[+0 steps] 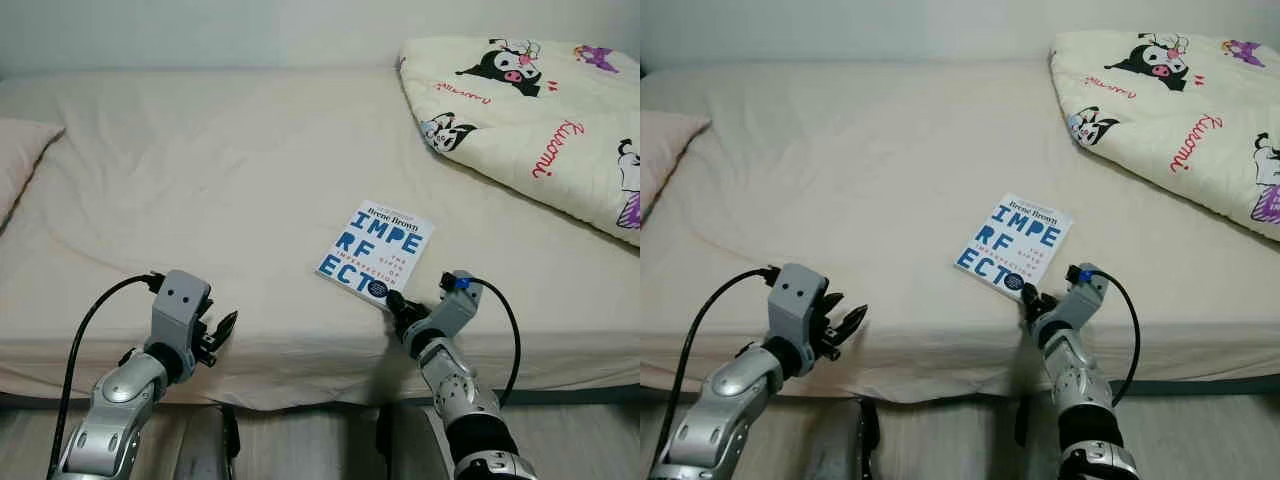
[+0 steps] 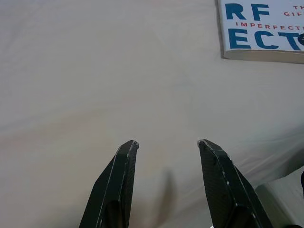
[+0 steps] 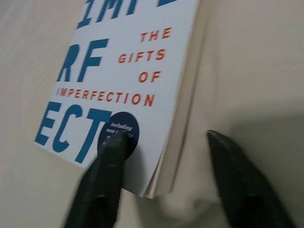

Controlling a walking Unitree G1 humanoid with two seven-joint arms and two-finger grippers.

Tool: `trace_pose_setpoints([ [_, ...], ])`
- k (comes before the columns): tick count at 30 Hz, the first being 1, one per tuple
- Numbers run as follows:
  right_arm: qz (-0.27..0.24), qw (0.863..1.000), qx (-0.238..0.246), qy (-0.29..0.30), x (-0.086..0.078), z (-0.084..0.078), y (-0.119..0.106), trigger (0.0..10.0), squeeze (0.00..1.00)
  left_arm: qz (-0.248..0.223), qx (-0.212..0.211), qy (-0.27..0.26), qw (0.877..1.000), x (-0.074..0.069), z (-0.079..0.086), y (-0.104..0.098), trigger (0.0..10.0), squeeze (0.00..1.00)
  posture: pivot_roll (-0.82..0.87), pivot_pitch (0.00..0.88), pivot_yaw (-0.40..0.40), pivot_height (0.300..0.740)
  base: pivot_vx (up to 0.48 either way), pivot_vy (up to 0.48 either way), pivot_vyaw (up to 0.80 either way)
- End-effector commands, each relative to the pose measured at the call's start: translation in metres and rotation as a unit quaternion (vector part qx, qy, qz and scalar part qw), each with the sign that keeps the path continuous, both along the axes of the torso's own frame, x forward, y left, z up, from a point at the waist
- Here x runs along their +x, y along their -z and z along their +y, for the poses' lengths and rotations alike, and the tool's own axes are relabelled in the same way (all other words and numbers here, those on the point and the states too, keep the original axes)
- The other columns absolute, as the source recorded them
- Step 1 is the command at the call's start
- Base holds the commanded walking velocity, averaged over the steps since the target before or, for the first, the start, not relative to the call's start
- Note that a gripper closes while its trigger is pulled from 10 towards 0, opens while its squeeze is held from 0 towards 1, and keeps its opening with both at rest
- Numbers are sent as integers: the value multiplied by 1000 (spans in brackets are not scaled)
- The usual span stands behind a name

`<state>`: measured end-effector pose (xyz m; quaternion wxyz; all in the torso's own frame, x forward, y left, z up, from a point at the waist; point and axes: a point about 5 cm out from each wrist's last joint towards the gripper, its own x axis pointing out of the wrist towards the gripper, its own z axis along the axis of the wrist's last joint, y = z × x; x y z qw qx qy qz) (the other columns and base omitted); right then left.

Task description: Clean up the room

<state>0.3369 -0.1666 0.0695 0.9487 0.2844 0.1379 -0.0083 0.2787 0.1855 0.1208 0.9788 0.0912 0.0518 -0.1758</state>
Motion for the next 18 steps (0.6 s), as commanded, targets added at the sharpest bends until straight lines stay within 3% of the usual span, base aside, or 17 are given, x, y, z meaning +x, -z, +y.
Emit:
trace_pose_setpoints([
  [1,47,999,9,-1,-11,1,20,10000,804,4,13,-7,1000,-2,6,2,10000,0,127,220,-10,561,0,0,0],
  [4,46,999,8,-2,-11,1,19,10000,776,2,15,-8,1000,-1,6,2,10000,0,127,220,-10,561,0,0,0],
  [6,42,999,10,-4,-11,2,17,10000,859,-2,18,-11,1000,-1,7,1,10000,0,127,222,-11,561,0,0,0],
  [7,42,999,13,-4,-11,2,17,10000,1000,-4,20,-12,1000,0,7,1,10000,0,127,225,-14,561,0,0,0],
  [14,38,999,21,-4,-9,3,19,10000,1000,-13,26,-8,1000,1,3,0,10000,0,126,230,-9,561,0,0,0],
  [15,33,999,24,-8,-8,5,19,10000,863,-13,27,-6,1000,1,2,0,10000,0,127,233,-7,561,0,0,0],
  [16,33,999,24,-8,-8,5,19,10000,863,-13,27,-6,1000,1,2,0,10000,0,127,233,-7,561,0,0,0],
  [17,28,999,27,-12,-7,6,19,10000,737,-14,29,-5,999,1,1,0,10000,0,127,233,-7,561,0,0,0],
  [18,28,999,27,-12,-7,6,19,10000,737,-14,29,-5,999,1,1,0,10000,0,127,233,-7,561,0,0,0],
])
